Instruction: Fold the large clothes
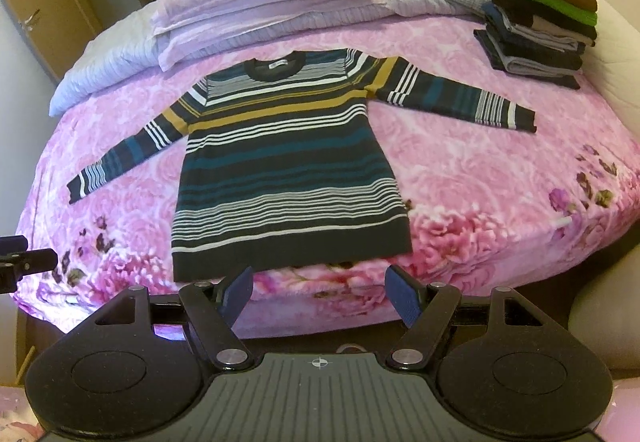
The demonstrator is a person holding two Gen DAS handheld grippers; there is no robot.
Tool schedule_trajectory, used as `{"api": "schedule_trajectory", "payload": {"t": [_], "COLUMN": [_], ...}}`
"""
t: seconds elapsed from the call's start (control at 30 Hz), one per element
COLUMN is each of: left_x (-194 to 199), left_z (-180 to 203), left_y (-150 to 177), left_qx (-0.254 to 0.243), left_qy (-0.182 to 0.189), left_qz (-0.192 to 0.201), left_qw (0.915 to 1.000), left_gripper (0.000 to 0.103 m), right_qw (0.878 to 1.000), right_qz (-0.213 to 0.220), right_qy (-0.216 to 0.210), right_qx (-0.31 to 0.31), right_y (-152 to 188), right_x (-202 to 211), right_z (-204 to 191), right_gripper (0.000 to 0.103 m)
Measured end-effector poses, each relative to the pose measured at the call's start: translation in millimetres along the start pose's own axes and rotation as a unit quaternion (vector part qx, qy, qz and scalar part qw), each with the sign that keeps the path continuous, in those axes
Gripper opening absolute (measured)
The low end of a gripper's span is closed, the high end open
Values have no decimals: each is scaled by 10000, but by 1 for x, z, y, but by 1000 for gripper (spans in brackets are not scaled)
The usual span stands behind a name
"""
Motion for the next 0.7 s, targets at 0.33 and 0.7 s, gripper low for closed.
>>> {"api": "schedule_trajectory", "payload": {"t": [0.33, 0.7], "left_x": [-6, -12], "left_z": [5, 21], "left_y": [-1, -18], "left_qx": [72, 170], "left_qy": [-88, -225], "left_qz": [-160, -252], "left_qw": [9998, 9993], "left_gripper": [67, 67], "right_qw": [9998, 9991], "right_qz": [-174, -322], "right_qy": [-89, -205], "right_qx": [68, 164], "right_y": [-3, -20], "right_x": [-10, -18], "right_z": [4, 20], "right_gripper": [70, 70]}}
Point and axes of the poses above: each gripper's, at about its wrist camera, not at the fingertips, and x roughly against the way its jaws point, z to its right, y to its underside, the point moved 2 cm from there along -x, roughly the way its jaws point, and after that the axes turned 14 degrees about -y, right-handed, at the moved point
